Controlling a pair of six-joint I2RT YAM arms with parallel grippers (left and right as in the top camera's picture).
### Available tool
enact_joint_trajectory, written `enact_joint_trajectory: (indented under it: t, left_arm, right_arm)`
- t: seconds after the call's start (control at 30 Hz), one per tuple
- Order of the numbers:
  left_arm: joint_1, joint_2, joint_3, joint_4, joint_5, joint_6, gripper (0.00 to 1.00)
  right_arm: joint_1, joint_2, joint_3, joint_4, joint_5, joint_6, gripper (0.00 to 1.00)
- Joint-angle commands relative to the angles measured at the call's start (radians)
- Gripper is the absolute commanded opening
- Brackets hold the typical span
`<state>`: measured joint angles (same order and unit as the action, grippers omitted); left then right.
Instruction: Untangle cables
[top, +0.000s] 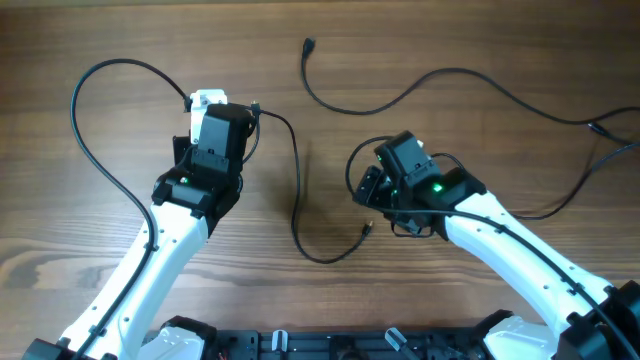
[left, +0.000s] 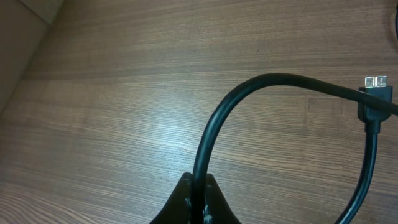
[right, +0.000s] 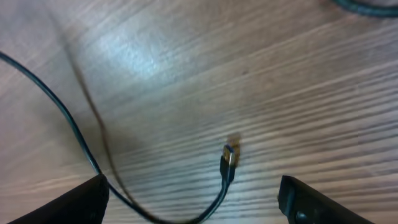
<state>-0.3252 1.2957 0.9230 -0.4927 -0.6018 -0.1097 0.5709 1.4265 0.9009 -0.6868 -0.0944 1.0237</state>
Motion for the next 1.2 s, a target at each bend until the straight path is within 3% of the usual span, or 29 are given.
enact_joint_trajectory:
  t: [0.0, 0.2, 0.5, 0.63, 1.0, 1.13, 1.17]
  left_arm:
    - [0.003, -0.016, 0.002, -0.005, -0.016, -0.011, 0.04]
    - [0.003, -0.005, -0.005, -0.05, -0.017, -0.144, 0.04]
    - [0.003, 0.029, -0.008, -0.188, -0.017, -0.347, 0.04]
    - [0.003, 0.029, -0.008, -0.213, -0.017, -0.348, 0.04]
    - [0.003, 0.029, -0.027, -0.238, -0.016, -0.378, 0.04]
    - [0.003, 0.029, -0.027, -0.238, -0.016, -0.378, 0.04]
    - [0.003, 0.029, -0.027, -0.238, -0.016, -0.378, 0.04]
  right_arm:
    - [0.022, -0.004, -0.06, 0.013, -0.015, 0.026, 0.87]
    - [0.022, 0.048, -0.139, 0.105, -0.055, -0.064, 0.87]
    - [0.074, 0.21, -0.148, 0.251, -0.107, -0.159, 0.71]
    - [0.108, 0.255, -0.148, 0.267, -0.117, -0.159, 0.69]
    - [0.15, 0.286, -0.151, 0.264, -0.097, -0.149, 0.39]
    - [0.156, 0.287, -0.151, 0.263, -0.087, -0.148, 0.39]
    - [0.156, 0.287, -0.151, 0.261, -0.087, -0.148, 0.44]
